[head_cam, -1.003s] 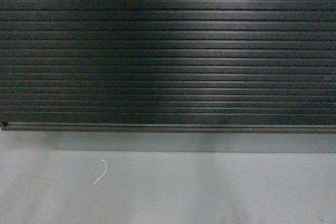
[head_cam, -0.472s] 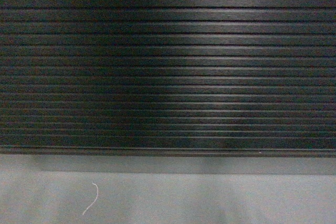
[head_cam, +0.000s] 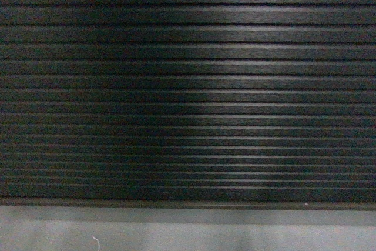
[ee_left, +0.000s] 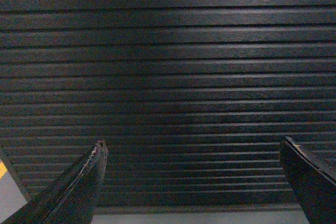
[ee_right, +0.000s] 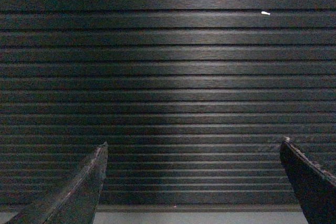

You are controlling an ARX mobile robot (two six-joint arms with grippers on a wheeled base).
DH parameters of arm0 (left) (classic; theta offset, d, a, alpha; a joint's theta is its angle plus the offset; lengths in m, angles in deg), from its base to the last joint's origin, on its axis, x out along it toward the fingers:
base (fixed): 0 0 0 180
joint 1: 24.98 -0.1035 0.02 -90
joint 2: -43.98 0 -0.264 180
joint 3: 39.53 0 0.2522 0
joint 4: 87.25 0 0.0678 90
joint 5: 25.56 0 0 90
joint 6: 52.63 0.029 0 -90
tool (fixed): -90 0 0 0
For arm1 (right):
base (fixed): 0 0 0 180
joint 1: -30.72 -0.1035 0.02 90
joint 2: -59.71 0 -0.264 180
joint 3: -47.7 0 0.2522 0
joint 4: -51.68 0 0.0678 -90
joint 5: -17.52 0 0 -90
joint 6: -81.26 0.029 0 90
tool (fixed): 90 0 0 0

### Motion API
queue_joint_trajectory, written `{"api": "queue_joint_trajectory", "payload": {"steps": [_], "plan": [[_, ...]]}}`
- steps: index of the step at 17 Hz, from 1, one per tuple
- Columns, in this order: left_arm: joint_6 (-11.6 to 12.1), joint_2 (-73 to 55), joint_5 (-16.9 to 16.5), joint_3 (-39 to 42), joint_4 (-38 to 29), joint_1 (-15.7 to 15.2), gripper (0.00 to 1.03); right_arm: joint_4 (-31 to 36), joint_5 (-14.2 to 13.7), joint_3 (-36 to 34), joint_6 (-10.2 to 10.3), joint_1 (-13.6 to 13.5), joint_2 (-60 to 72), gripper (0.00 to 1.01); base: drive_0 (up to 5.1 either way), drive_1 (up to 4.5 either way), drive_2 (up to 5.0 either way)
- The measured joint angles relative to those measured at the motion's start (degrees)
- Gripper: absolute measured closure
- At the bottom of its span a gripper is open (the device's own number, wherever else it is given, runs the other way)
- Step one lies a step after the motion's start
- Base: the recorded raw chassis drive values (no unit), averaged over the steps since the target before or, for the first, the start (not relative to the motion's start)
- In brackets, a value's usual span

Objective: Place dark red mango on scale at checkout

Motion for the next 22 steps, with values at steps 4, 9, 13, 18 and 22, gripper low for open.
{"api": "queue_joint_trajectory", "payload": {"steps": [4,9,13,18,22], "plan": [[0.02,0.00,0.00,0.00,0.00,0.00,0.05,0.02,0.00,0.00,0.02,0.00,0.00,0.03,0.0,0.23,-0.2],[0.02,0.00,0.00,0.00,-0.02,0.00,0.05,0.04,-0.02,0.00,0.00,0.00,0.00,0.03,0.0,0.00,0.0],[0.02,0.00,0.02,0.00,0.09,0.00,0.05,-0.13,-0.02,0.00,0.02,0.00,0.00,0.03,0.0,0.00,0.0],[0.00,0.00,0.15,0.00,0.02,0.00,0.05,0.02,0.07,0.00,0.04,0.00,0.00,0.03,0.0,0.00,0.0],[0.04,0.00,0.07,0.00,-0.02,0.00,0.05,-0.02,0.00,0.00,0.02,0.00,0.00,0.03,0.0,0.00,0.0]]}}
